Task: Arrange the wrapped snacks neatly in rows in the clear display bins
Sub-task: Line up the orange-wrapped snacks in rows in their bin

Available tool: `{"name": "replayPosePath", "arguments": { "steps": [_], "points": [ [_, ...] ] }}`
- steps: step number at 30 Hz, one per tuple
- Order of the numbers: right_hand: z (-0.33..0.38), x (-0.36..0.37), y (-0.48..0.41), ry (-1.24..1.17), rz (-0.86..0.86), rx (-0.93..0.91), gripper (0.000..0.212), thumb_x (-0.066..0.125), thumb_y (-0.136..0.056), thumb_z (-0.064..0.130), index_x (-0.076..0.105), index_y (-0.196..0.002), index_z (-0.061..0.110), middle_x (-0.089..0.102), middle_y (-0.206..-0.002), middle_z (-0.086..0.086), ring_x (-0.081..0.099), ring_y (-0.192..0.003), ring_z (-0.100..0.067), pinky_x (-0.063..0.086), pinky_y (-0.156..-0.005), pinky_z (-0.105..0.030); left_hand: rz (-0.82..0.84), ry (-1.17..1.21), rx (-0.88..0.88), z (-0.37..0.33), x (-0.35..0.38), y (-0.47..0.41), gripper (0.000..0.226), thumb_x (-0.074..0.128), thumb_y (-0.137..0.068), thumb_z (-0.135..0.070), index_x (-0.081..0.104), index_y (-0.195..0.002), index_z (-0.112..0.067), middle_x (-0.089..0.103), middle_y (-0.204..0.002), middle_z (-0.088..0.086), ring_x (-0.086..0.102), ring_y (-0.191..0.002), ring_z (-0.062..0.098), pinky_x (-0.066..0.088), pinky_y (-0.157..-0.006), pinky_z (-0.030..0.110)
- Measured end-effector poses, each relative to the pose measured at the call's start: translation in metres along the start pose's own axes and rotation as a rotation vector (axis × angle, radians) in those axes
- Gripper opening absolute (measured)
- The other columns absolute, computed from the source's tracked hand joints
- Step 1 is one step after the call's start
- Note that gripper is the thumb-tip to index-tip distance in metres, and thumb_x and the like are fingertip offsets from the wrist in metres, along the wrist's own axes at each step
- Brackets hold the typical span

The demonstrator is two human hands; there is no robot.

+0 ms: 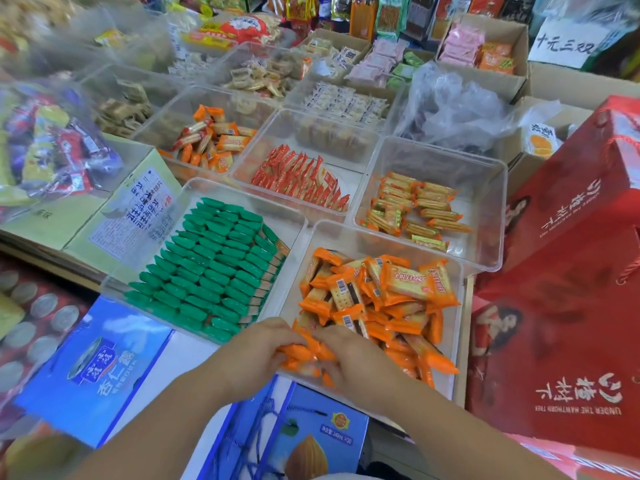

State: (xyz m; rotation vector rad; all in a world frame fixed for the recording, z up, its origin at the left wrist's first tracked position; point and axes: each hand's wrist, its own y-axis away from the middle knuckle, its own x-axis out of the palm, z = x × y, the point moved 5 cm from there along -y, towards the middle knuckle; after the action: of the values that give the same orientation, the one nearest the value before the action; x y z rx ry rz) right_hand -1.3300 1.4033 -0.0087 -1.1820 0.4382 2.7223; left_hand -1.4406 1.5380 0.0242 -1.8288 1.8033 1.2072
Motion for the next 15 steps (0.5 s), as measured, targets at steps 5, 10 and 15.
{"name": "replayPosePath", "arguments": {
  "steps": [5,10,15],
  "points": [
    [0.005,0.015,-0.037,0.016,0.094,0.085,0.053,0.051,-0.098,0.032,0.042,-0.148,0.019,0.044,-0.15,-0.005,0.042,-0.136,-0.024,0.039,-0.11,-0.036,-0.261,0.235,-0.055,0.024,-0.024,0.04,0.048,0.061,-0.09,0.008,0.07,-0.116,-0.032,0.061,-0.112,-0.018,0.056,-0.108,0.001,0.044,-0.09,0.018],
    [0.009,0.03,-0.078,0.163,0.316,0.119,0.043,0.047,-0.101,0.012,0.048,-0.143,0.001,0.045,-0.148,-0.015,0.036,-0.14,-0.028,0.029,-0.109,-0.029,-0.49,0.714,-0.239,0.053,-0.009,0.067,0.05,0.062,-0.094,0.007,0.074,-0.104,-0.04,0.069,-0.103,-0.015,0.067,-0.091,0.008,0.052,-0.075,0.019],
    [0.0,0.041,-0.09,0.338,0.486,0.201,0.052,0.066,-0.09,0.012,0.048,-0.139,0.007,0.048,-0.14,-0.013,0.048,-0.13,-0.033,0.046,-0.1,-0.039,-0.532,0.614,-0.19,0.051,-0.003,0.064,0.063,0.054,-0.087,0.019,0.073,-0.101,-0.039,0.067,-0.102,-0.015,0.065,-0.09,0.006,0.049,-0.081,0.012]
  ]
}}
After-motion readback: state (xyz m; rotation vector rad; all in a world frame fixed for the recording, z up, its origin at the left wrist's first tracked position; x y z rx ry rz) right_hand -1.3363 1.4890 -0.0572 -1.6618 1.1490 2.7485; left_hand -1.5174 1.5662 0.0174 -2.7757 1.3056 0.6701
